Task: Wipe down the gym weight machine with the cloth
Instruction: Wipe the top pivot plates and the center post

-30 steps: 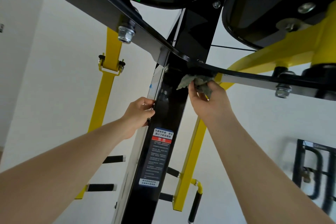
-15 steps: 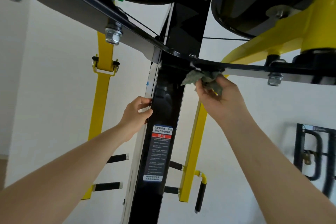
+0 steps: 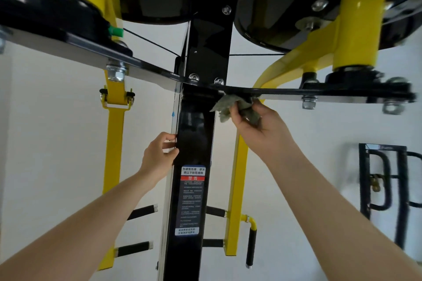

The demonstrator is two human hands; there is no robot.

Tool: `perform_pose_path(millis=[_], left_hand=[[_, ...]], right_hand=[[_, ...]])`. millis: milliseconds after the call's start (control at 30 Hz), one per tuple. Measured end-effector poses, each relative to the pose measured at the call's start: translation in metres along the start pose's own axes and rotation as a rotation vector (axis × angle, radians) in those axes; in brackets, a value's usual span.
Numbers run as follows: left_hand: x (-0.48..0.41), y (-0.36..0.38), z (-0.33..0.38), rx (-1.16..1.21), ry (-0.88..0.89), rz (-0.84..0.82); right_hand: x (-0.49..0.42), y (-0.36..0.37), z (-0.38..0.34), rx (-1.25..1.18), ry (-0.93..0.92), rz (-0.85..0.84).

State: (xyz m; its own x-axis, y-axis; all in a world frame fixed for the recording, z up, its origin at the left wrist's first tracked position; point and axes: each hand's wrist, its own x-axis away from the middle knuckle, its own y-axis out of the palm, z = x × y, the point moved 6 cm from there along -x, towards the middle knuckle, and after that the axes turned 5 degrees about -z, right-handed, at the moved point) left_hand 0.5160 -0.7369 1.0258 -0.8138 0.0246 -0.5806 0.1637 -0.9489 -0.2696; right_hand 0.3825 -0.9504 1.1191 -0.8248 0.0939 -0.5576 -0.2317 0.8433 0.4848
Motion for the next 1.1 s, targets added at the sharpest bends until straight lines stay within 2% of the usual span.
perform_pose_path(millis=[33,67,100,267,433,467,500,533,600,633,667,733,933,1100], left_hand=[[-0.001,0.001,0.000,-0.006,-0.002,0.008],[-0.001,0.001,0.000,-0.017,-0.004,0.018],[-0.001,0.001,0.000,-0.028,-0.007,0.029],[0.001,0.002,0.002,-0.029,-0.028,0.051],[0.003,0.002,0.004,-0.006,-0.056,0.056],[0.003,0.002,0.004,0.005,-0.069,0.054],[0.002,0.003,0.003,0.028,-0.089,0.050],[0.002,0.004,0.002,0.064,-0.117,0.043],[0.002,0.004,0.002,0.138,-0.172,0.022],[0.002,0.004,0.002,0.168,-0.189,0.009],[0.003,0.003,0.003,0.192,-0.199,-0.007],[0.006,0.000,0.006,0.214,-0.207,-0.047],[0.013,-0.004,0.012,0.231,-0.221,-0.153],[0.012,-0.005,0.007,0.244,-0.218,-0.158]], right_hand=[[0.004,0.000,0.002,-0.333,0.085,0.019],[0.008,-0.002,0.001,-0.495,0.111,0.039],[0.011,-0.006,-0.003,-0.517,0.100,0.068],[0.029,-0.024,-0.023,-0.417,-0.025,0.062],[0.020,-0.032,-0.020,-0.459,-0.085,0.109],[0.016,-0.035,-0.019,-0.407,-0.132,0.118],[0.012,-0.031,-0.014,-0.345,-0.117,0.078],[0.010,-0.022,-0.007,-0.324,-0.025,0.039],[0.010,-0.012,0.013,-0.208,0.085,0.047],[0.006,-0.006,0.017,-0.252,0.068,0.062],[0.004,0.003,0.015,-0.237,0.027,-0.002],[0.006,0.008,0.018,-0.434,0.105,0.064],[0.017,-0.006,0.013,-0.447,0.006,0.004],[-0.006,-0.055,0.049,-0.279,0.070,0.174]])
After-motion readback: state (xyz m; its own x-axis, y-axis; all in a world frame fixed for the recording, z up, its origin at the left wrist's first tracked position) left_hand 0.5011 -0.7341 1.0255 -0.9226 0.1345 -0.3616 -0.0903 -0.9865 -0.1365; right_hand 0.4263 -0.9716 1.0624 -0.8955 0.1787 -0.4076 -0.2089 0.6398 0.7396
